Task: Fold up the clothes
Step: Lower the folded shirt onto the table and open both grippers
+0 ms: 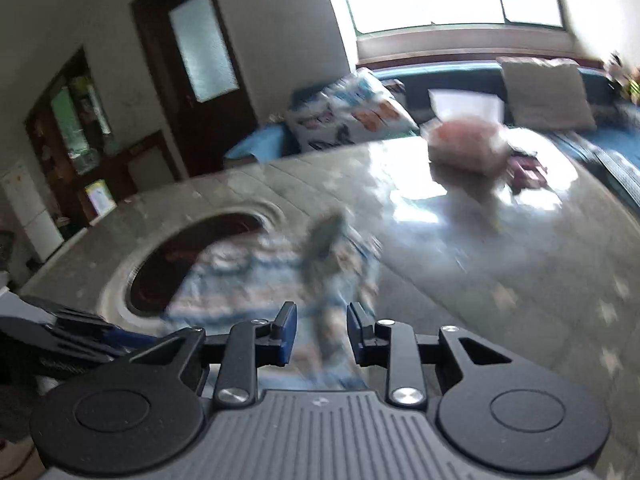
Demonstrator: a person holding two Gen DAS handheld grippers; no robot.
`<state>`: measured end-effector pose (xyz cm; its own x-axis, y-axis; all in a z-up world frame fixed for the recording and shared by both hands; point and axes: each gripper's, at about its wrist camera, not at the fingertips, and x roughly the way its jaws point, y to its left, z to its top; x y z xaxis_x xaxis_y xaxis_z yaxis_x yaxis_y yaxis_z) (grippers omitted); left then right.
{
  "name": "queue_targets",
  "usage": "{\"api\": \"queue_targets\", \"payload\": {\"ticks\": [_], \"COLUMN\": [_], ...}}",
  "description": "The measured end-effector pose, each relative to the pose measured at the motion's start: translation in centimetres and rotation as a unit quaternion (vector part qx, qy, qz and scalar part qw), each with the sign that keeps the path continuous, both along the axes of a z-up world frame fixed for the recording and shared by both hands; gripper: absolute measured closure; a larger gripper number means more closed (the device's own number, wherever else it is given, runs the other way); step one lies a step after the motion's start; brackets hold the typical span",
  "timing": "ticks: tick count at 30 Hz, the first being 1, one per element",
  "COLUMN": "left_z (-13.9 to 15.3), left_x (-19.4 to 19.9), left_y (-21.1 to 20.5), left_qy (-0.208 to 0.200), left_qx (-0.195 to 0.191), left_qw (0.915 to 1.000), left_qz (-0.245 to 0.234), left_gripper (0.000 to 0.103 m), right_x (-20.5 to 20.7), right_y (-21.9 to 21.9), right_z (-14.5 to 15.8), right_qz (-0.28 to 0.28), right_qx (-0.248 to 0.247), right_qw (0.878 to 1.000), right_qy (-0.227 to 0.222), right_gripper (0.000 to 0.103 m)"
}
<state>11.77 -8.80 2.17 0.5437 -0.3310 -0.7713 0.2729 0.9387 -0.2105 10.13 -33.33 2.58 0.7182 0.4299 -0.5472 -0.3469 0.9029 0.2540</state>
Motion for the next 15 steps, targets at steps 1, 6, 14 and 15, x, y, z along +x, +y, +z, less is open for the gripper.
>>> {"api": "queue_targets", "payload": {"ticks": [1,6,14,15], "left_z": [-0.1,-0.7,-0.2,0.0], "left_x": [0.2,0.9,2.2,2.6], "left_y": [0.2,1.1,1.7,1.7], "left_qy": [0.001,0.009,0.002,-0.002], "left_qx": [0.001,0.001,-0.007,-0.006], "left_qw": [1.0,0.9999,1.0,1.0], "left_qz": [0.005,0.013,0.006,0.007], "left_gripper": [0.059,0.059,0.059,0.059], "right_x": [0.5,3.5,5.9,5.9], "right_y": [0.6,3.0,1.2,1.3], "right_z": [0.1,-1.4,-2.7,-2.4], "right_qz": [0.011,0.032,-0.003,-0.001], "right_qx": [0.0,-0.005,-0.021,-0.022], "right_qw": [1.0,0.999,0.999,0.999], "right_qy": [-0.003,0.016,0.041,0.035], "right_gripper": [0.075,0.075,0.09,0.09]}}
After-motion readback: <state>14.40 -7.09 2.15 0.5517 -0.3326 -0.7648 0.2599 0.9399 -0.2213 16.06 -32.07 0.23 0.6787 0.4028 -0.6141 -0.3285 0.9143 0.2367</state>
